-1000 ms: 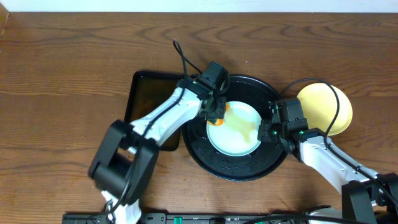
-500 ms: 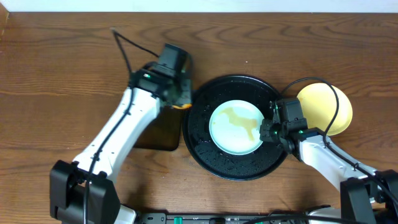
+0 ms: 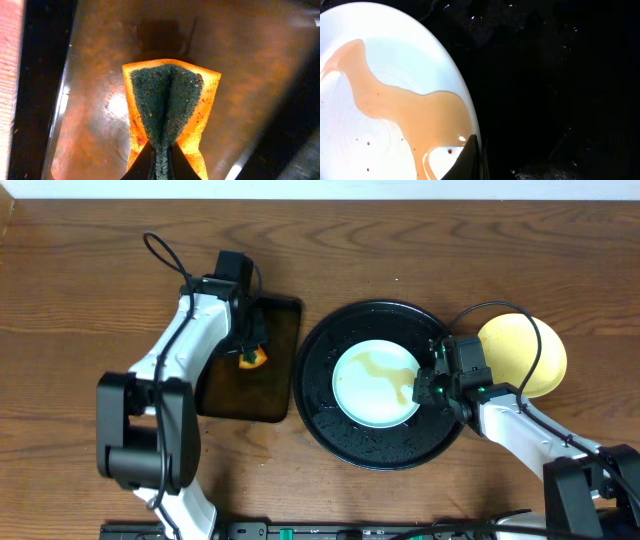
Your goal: Clean dirty plates on tray and stack at the side
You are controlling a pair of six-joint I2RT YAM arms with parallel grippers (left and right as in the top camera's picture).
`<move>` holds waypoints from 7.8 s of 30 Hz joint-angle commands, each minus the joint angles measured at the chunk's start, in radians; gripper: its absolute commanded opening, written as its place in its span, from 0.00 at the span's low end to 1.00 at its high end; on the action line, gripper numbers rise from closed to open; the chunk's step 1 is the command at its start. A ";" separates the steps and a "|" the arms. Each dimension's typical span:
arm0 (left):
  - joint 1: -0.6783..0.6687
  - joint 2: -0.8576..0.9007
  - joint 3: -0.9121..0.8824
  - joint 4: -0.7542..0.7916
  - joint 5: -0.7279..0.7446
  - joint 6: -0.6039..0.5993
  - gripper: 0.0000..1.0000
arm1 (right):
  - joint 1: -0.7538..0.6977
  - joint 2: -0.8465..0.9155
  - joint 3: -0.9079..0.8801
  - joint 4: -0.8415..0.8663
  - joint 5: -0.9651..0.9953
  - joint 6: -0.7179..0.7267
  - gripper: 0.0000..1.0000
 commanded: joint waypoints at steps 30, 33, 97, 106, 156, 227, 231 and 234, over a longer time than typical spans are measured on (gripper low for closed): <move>0.065 0.138 -0.011 -0.055 0.560 0.562 0.07 | 0.004 -0.315 0.066 0.002 0.394 -0.436 0.01; 0.069 0.138 -0.011 -0.054 0.505 0.564 0.07 | 0.016 -0.323 0.093 0.000 0.394 -0.516 0.01; 0.084 -0.271 -0.005 -0.104 0.054 0.243 0.65 | -0.479 -0.352 0.126 -0.035 0.361 -0.243 0.01; 0.084 -0.277 -0.005 -0.108 0.054 0.243 0.65 | -0.633 -0.222 0.126 -0.051 0.264 -0.229 0.10; 0.120 -1.359 -0.524 -0.035 0.087 0.221 0.80 | -0.306 -0.945 0.039 -0.694 -0.002 -0.346 0.99; 0.120 -1.359 -0.524 -0.037 0.085 0.222 0.80 | -0.194 -1.526 -0.607 0.072 0.097 -0.503 0.99; 0.148 -1.426 -0.570 -0.045 0.077 0.248 0.80 | -0.194 -1.526 -0.607 0.072 0.097 -0.503 0.99; 0.177 -1.522 -0.686 0.051 0.077 0.247 0.80 | -0.194 -1.526 -0.607 0.072 0.097 -0.503 0.99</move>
